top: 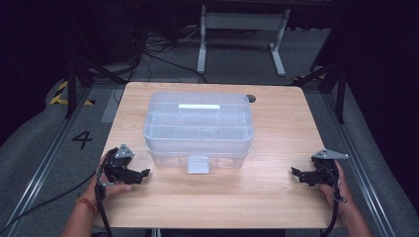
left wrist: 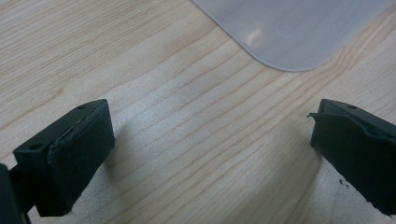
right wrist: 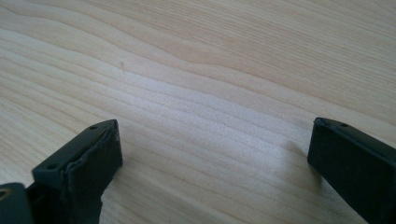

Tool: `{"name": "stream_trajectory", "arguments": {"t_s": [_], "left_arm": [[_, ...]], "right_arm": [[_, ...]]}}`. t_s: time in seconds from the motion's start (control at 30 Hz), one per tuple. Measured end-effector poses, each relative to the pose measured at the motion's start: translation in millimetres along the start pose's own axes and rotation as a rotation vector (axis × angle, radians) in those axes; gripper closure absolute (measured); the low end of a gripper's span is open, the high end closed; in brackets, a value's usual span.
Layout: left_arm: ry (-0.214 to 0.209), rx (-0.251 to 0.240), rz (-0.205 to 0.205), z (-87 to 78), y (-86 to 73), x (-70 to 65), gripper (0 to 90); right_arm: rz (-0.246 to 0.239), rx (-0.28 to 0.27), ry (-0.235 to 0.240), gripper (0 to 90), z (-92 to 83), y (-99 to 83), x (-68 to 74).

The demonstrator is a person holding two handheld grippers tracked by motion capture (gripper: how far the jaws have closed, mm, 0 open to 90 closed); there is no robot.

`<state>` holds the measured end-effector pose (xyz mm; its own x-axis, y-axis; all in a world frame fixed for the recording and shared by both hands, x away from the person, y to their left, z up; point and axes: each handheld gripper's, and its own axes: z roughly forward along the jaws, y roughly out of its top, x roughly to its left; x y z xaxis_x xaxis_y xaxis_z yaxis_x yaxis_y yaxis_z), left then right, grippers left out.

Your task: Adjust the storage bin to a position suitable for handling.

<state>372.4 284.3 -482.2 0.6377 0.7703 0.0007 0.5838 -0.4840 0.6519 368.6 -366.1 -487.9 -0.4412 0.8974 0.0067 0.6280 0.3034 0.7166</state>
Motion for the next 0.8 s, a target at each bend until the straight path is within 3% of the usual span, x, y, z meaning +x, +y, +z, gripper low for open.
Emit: {"name": "stream_trajectory", "arguments": {"t_s": [0.23,0.4,0.5,0.6,0.67,0.8], "left_arm": [[-0.017,-0.001,0.013,1.1,1.3,0.1,0.3],[-0.016,-0.001,0.014,1.1,1.3,0.1,0.5],[-0.015,-0.001,0.019,1.0,1.4,0.4,0.5],[-0.016,-0.002,0.014,1.1,1.3,0.0,0.5],[-0.017,0.0,0.012,1.0,1.2,-0.1,0.5],[-0.015,-0.001,0.012,1.0,1.1,-0.1,0.6]], "right_arm": [[-0.017,-0.009,0.012,5.4,-0.9,-0.5,5.2],[-0.064,-0.013,0.04,6.9,-2.1,-0.8,5.4],[-0.068,-0.006,0.042,7.4,-2.0,0.3,5.3],[-0.077,-0.023,0.038,20.6,-3.8,1.5,5.8],[-0.091,-0.029,0.022,22.4,-4.1,3.4,7.1],[-0.099,-0.074,0.059,28.7,-10.4,13.0,11.5]]}}
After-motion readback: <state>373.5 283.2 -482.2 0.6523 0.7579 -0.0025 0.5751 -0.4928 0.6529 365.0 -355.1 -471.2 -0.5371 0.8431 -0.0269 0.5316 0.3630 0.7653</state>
